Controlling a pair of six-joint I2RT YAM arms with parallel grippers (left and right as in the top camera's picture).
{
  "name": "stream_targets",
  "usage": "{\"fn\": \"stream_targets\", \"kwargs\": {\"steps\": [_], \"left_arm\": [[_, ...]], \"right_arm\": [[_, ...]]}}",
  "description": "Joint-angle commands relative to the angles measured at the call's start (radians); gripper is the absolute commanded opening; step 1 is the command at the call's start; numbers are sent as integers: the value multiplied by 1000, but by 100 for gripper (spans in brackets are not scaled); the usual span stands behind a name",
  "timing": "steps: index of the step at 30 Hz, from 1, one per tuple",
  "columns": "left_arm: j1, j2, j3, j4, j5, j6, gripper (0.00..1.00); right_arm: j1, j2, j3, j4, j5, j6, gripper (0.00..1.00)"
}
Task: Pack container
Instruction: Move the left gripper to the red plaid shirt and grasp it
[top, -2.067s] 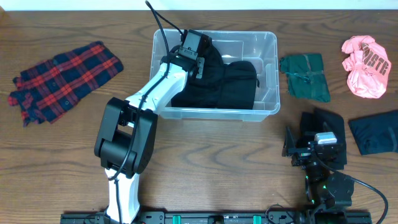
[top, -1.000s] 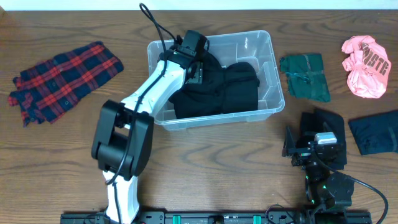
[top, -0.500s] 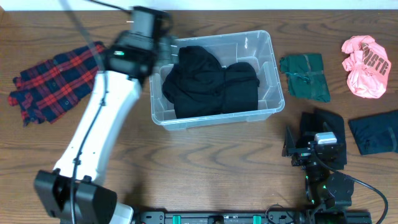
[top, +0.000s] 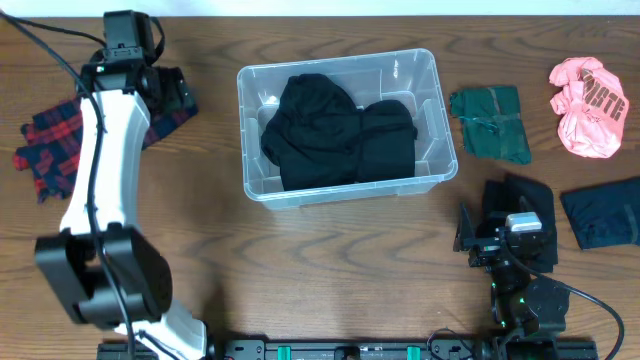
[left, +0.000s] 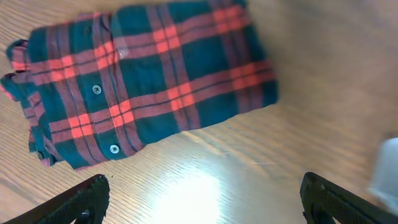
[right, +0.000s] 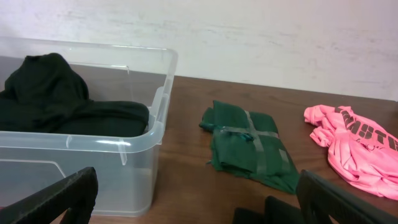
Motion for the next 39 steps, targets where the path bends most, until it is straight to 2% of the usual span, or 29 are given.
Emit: {"fn": "stream_targets", "kwargs": {"steps": [1,6,12,25,30,35,39], "left_arm": [[21,63,-3,-2,-2,85,98],[33,134,-3,12,-2,202,98],[39,184,-3,19,-2,478,98],[172,218,-4,48,-1,729,98],[189,218,-20,53,-1,785,98],[190,220,-69,101,-2,900,98],[190,239,-86,169,-3,907,98]], "right_arm": [[-6,-6,-5,0,-8,-16,99],[-6,-6,-5,0,-8,-16,99],[-6,-6,-5,0,-8,-16,99],[-6,-6,-5,0,-8,-16,99],[-6,-6,-5,0,-8,-16,99],[-6,-6,-5,0,-8,-16,99],[-6,-6,-5,0,-8,-16,99]]}}
